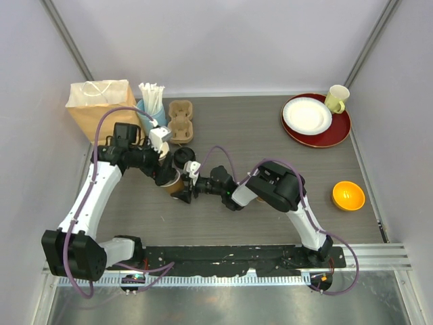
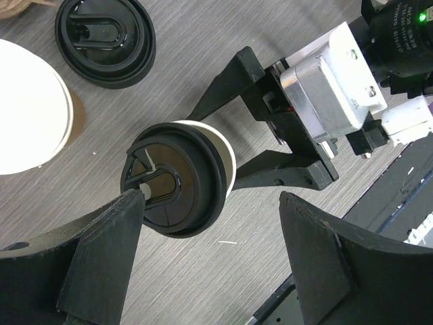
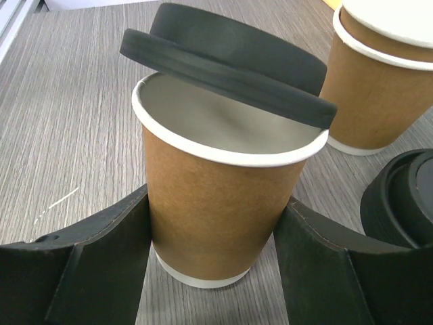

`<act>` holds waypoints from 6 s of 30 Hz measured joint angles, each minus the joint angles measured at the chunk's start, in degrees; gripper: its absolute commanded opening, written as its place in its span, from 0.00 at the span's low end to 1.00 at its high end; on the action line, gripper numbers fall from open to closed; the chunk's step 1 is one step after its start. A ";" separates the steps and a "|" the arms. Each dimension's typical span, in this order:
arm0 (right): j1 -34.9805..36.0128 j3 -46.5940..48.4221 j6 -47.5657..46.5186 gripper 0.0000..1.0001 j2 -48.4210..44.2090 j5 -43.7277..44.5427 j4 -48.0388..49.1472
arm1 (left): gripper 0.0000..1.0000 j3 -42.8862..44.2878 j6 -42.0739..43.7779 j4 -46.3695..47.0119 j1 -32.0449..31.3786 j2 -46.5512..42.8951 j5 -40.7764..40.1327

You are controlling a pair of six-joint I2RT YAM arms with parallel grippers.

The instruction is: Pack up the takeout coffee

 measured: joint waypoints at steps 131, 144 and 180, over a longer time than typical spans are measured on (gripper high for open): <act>1.97 14.29 -29.46 0.51 -23.10 -1.46 -68.19 | 0.75 -6.23 -12.59 8.79 6.36 1.14 5.35; 1.92 13.46 -30.23 0.49 -23.10 -1.01 -66.75 | 0.68 -8.59 -12.35 9.16 4.15 4.44 5.73; 0.72 8.68 -22.80 0.77 -24.57 -0.07 -58.93 | 0.53 -8.76 -11.85 9.84 1.46 7.50 4.44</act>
